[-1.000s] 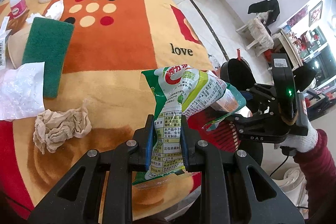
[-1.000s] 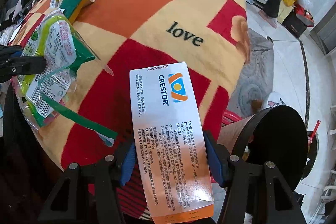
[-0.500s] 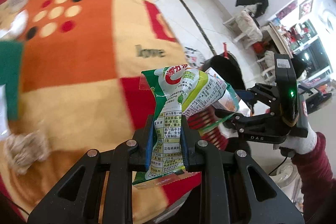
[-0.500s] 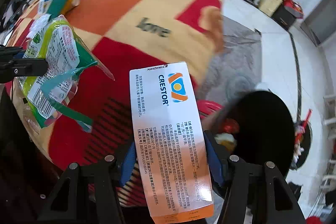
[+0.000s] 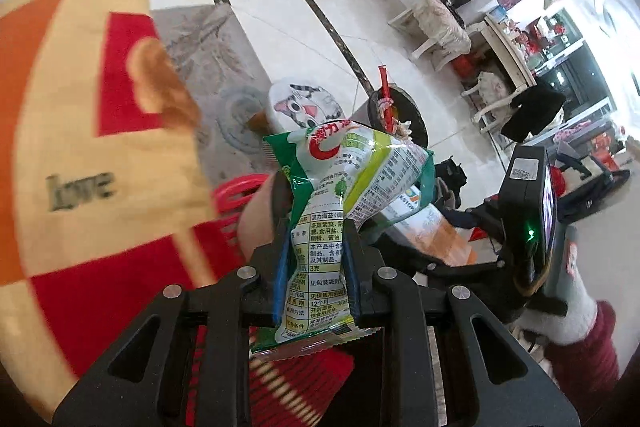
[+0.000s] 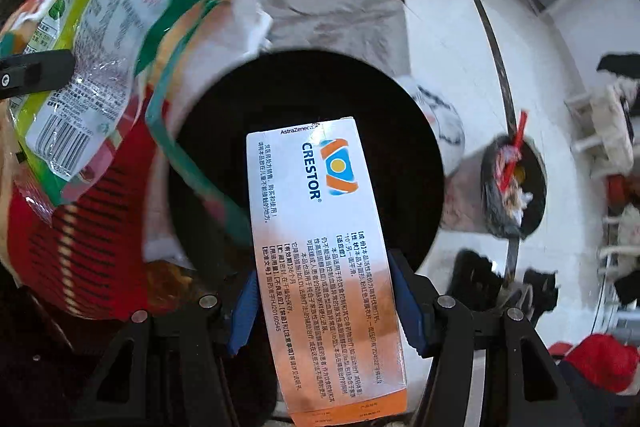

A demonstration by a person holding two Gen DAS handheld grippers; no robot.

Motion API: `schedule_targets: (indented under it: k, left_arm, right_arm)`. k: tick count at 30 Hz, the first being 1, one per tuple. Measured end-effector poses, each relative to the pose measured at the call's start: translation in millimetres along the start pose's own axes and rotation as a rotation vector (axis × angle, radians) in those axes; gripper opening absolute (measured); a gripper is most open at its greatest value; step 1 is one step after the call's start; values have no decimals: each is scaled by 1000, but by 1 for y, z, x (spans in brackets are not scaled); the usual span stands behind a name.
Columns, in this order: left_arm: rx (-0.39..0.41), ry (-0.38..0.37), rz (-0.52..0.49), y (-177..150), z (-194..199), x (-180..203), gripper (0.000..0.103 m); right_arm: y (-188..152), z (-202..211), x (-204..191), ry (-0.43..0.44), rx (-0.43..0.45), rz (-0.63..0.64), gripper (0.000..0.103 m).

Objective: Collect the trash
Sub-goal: 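Carry the green snack bag and Crestor box with both tools over the black bin, then open both tools to drop the snack bag and Crestor box into the bin, then move both empty tools back over the trash on the table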

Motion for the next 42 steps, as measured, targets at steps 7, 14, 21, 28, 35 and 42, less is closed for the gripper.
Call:
schedule_targets:
  k: [7,14,21,28,35,42]
  left_arm:
    - [-34,-49,28,9,-33,8,49]
    - [-7,-33,14,9,-20,2,56]
    - [64,73,-3,-2,7,-21,56]
    - [175,186,-13,-29,47,-56,56]
    - [224,286,52,-62,81,-110,56]
    - [243,373,135,-87,114,-171,56]
  right_arm:
    - [11,-10,34,47,36,-124,82]
    - [14,-8,33,50,69,-130,82]
    - [20,0,-1,75,148,-116,82]
    - [33,6,-64,155,223,-56,82]
    - [45,13,-129,209,252,26,82]
    - [62,11,-191,258,248,104,82]
Point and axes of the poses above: each gripper's, at about its wrist camera, not at the fingertips, and z roughly against the way its jaws point, x to its right, y to its top, the point moved 9 cm from there along -z, roughly the way its jaws point, and after that the axes turned 11 degrees about y, right-handed, at the moved point
